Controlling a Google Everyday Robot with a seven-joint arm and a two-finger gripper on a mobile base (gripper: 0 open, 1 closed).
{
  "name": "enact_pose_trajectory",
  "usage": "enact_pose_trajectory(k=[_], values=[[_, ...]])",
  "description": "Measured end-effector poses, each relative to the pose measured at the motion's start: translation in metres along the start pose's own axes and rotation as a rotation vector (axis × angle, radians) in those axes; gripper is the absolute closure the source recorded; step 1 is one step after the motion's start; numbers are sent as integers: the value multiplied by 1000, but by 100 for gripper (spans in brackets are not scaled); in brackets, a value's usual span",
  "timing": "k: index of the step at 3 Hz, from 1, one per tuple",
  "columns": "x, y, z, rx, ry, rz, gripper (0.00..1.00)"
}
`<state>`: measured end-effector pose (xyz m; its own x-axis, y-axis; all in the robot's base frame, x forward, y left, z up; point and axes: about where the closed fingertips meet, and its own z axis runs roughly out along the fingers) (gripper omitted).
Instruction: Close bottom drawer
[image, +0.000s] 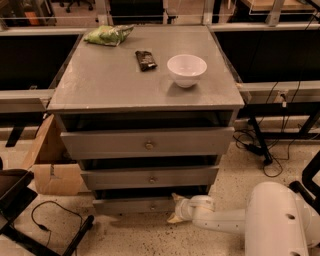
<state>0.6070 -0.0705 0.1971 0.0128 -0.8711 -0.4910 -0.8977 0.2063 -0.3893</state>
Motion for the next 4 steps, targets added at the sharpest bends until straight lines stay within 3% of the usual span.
enact_pose_trajectory(k=[1, 3, 4], values=[[0, 0, 0, 0, -1, 0, 48], [-19, 2, -10, 9, -142, -74, 95], [-58, 7, -9, -39, -150, -172, 100]])
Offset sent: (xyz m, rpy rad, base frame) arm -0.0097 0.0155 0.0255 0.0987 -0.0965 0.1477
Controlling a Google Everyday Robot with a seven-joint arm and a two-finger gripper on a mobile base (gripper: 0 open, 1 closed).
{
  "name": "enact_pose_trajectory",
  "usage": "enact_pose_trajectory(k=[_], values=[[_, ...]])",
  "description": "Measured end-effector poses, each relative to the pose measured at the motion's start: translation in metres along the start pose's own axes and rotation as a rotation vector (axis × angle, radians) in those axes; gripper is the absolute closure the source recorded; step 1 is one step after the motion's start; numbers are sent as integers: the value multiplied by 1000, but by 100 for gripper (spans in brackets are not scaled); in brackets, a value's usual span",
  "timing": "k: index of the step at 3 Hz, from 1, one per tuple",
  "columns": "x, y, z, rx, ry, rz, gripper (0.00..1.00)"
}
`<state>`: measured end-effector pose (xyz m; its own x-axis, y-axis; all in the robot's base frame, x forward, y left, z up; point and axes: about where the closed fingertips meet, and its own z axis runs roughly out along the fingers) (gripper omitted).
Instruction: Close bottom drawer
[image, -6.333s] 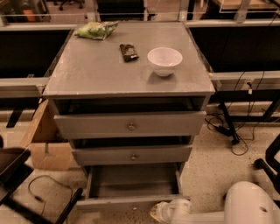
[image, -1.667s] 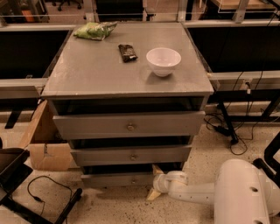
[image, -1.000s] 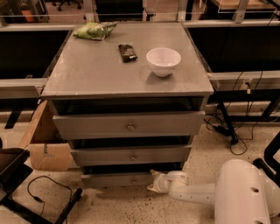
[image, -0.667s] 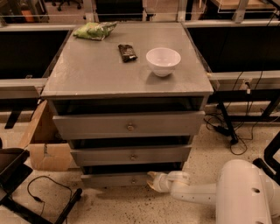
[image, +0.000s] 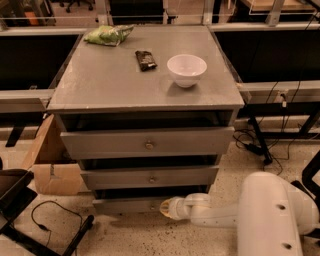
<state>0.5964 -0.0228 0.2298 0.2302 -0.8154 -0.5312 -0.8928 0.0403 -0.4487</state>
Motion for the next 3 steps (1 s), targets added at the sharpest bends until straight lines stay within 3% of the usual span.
enact_pose_trajectory(k=[1, 2, 3], values=[[18, 10, 9, -52, 143, -43, 100], [53, 8, 14, -70, 258, -87, 100], [78, -9, 21, -45, 298, -107, 100]])
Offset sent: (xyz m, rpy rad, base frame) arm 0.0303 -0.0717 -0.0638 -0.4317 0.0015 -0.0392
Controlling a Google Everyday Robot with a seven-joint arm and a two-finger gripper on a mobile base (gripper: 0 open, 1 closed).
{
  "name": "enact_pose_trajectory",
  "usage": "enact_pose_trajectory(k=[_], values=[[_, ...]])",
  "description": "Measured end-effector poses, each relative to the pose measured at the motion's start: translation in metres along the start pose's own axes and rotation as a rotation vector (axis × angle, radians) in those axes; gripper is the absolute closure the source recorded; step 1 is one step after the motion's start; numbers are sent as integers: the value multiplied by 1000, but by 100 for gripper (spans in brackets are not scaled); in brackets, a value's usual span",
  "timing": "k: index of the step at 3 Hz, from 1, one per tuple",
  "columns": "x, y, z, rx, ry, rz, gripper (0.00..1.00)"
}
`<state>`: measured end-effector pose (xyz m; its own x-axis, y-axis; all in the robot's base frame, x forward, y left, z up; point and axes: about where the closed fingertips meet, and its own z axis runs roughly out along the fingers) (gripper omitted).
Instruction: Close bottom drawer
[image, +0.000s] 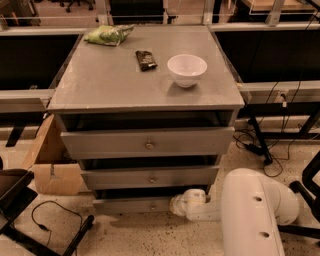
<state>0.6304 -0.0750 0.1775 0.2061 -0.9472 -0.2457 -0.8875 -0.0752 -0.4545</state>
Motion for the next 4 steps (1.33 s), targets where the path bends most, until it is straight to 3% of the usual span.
enact_pose_trajectory(k=[2, 3, 4], values=[[8, -10, 18, 14, -2, 1, 100], [1, 7, 2, -14, -6, 2, 100], [-18, 32, -37, -55, -14, -18, 100]])
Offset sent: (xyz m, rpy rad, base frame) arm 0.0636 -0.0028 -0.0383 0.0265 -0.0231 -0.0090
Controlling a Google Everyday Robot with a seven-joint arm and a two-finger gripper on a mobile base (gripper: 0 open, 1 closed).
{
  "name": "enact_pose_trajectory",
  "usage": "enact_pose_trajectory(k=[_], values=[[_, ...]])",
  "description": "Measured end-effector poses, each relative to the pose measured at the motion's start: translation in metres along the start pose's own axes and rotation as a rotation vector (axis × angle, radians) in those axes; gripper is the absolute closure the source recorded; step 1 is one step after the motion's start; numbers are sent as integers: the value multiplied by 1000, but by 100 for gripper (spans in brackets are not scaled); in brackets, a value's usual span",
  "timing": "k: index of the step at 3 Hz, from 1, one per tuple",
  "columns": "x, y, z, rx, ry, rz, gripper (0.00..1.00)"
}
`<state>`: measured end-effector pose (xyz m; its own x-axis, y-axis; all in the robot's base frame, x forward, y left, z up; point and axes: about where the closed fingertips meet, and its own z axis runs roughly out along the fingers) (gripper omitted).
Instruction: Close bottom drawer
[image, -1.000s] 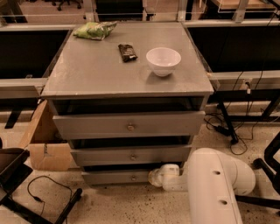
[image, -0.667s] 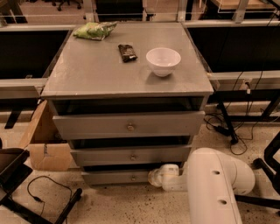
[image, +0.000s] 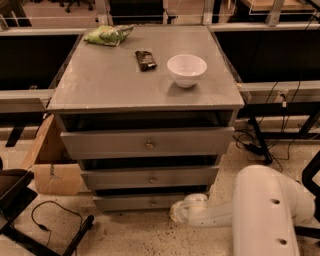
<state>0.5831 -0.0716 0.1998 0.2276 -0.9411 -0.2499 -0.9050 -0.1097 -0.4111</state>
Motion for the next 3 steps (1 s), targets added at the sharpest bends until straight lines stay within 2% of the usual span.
enact_pose_trajectory(k=[1, 2, 3], values=[[-27, 27, -45, -62, 2, -45, 100], [-58, 44, -121, -104, 62, -120, 100], [-74, 49, -186, -91, 148, -161, 100]])
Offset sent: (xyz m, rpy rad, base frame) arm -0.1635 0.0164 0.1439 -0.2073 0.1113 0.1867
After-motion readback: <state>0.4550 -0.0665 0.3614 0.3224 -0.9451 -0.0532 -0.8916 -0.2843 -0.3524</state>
